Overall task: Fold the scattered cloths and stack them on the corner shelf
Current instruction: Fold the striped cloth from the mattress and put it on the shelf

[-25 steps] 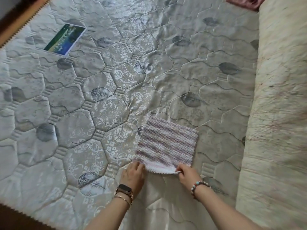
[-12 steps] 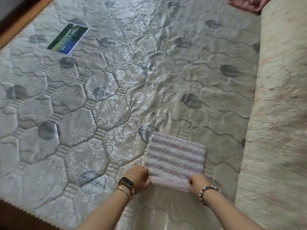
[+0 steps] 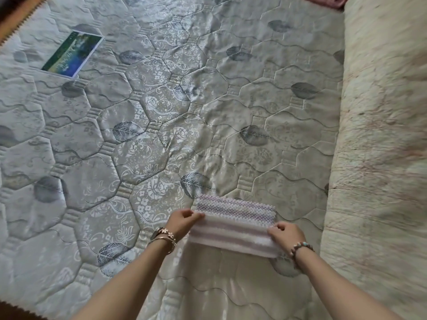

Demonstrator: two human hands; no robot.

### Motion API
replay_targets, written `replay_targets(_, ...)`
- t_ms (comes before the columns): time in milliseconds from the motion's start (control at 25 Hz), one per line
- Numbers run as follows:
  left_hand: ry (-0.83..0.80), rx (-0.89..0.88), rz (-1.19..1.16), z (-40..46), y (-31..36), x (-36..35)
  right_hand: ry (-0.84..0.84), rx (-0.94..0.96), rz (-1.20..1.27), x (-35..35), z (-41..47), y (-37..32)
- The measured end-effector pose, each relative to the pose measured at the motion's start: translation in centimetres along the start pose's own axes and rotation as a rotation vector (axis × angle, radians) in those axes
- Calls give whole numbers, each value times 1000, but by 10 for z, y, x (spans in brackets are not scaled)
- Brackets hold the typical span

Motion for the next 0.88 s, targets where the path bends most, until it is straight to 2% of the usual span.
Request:
replay_targets(160,39,-9,-121,17,8,-6,49,-136,320,4,18,9)
replay_targets(320,15,67,-162,28,3,-14,46,-208,456,-8,29,16)
replay_targets(400,4,124,-216,32,-2,-15,52,-205,475,-10,34,15)
replay_targets(640,44,148,-302,43,-4,-10,92,-174,478,-8,38,12)
replay_targets(880,100,82,-145,52,0,-9,116,-177,354,-4,44,5)
Point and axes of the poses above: each hand's wrist, its own z-axis towards the middle knuckle, its own x-axis out of the back of the hand, y = z × x, the point moved 8 cm from there along z, towards the middle knuckle, and after that the axes turned 8 degrees about -z, right-handed, at the moved point
